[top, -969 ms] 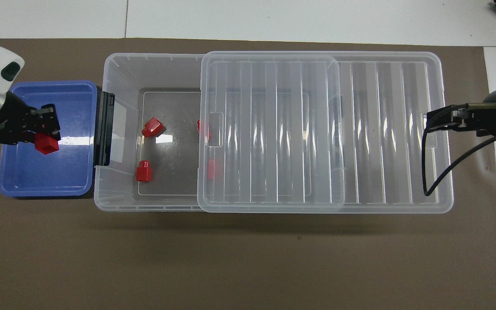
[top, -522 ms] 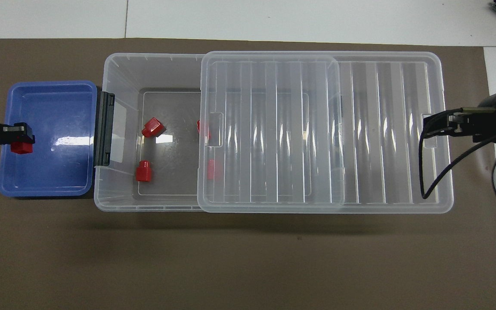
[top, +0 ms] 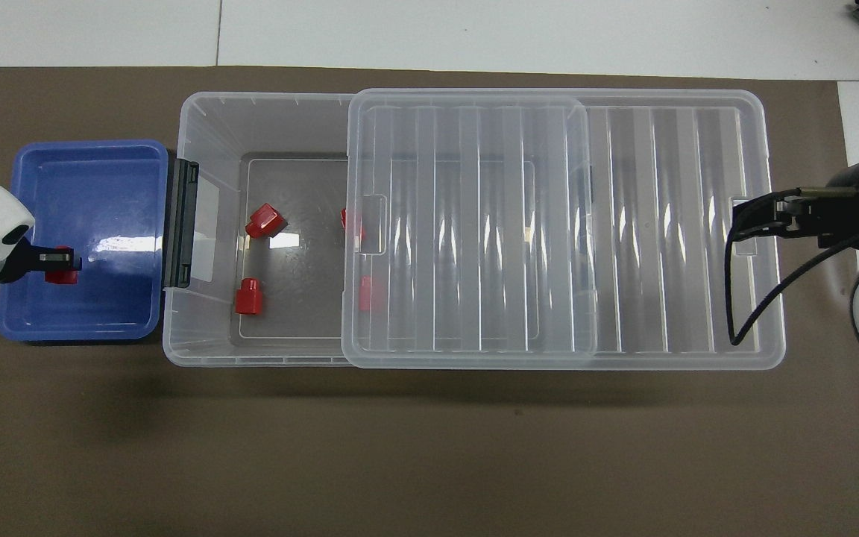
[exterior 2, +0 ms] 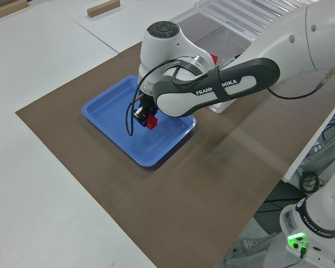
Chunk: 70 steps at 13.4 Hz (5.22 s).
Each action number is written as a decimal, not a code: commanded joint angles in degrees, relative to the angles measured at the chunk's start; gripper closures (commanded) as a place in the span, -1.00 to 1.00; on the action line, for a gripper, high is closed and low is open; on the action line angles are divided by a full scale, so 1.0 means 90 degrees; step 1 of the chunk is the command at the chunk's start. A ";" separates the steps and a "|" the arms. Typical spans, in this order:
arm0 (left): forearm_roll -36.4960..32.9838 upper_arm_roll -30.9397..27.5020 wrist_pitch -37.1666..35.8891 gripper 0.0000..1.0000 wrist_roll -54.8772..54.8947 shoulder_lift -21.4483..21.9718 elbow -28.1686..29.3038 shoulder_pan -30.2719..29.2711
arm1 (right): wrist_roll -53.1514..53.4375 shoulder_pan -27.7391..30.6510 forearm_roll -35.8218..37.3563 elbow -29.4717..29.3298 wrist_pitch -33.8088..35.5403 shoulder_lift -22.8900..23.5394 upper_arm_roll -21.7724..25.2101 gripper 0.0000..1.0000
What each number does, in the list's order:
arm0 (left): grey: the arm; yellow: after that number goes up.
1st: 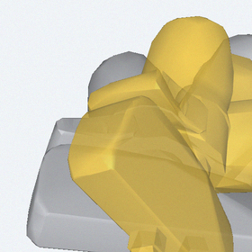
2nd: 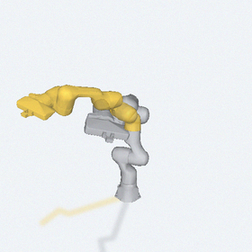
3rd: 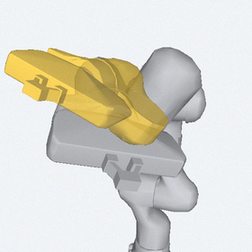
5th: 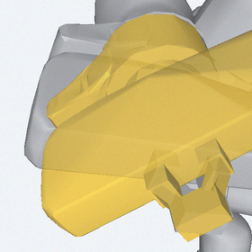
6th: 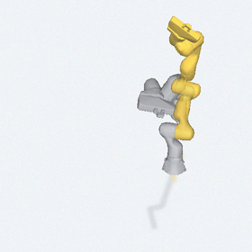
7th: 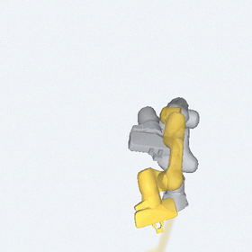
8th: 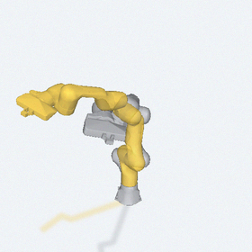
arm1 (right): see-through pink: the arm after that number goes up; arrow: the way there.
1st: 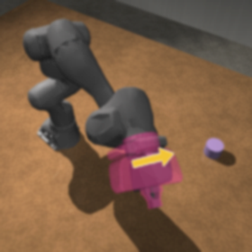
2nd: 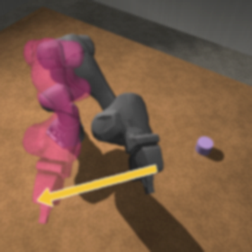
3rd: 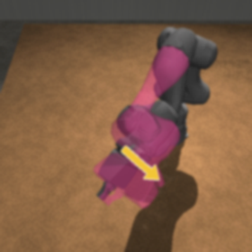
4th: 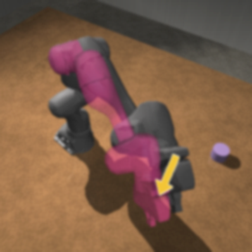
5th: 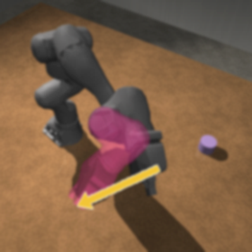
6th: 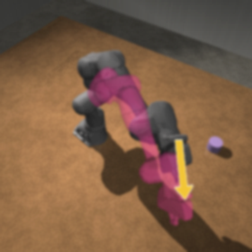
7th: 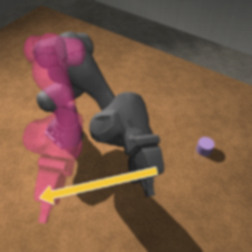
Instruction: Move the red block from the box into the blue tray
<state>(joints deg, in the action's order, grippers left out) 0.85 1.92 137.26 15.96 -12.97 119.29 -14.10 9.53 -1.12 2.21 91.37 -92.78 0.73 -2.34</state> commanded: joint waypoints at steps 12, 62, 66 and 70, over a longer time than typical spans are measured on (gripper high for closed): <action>0.0082 0.0060 -0.0421 -0.51 0.0014 -0.0219 -0.0546 0.0092 | 0.0045 0.0124 -0.0109 0.0189 -0.0082 -0.0139 -0.0004 -1.00; 0.0062 0.0070 -0.4792 -1.00 -0.2789 0.1793 -0.2532 0.1547 | -0.1996 0.1394 -0.0390 0.2220 -0.3637 0.0300 -0.0053 1.00; 0.0062 0.0070 -0.4792 -1.00 -0.2789 0.1793 -0.2532 0.1547 | -0.1996 0.0907 -0.0538 0.2220 -0.3529 0.0281 -0.0053 1.00; 0.0062 0.0070 -0.4792 -1.00 -0.2789 0.1793 -0.2532 0.1547 | -0.1957 0.0204 -0.0548 0.2240 -0.3539 0.0261 -0.0053 1.00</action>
<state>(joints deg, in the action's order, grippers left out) 1.00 2.88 94.58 -8.64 1.43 94.86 -0.28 -7.23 2.95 -1.16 110.18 -124.33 4.27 -2.81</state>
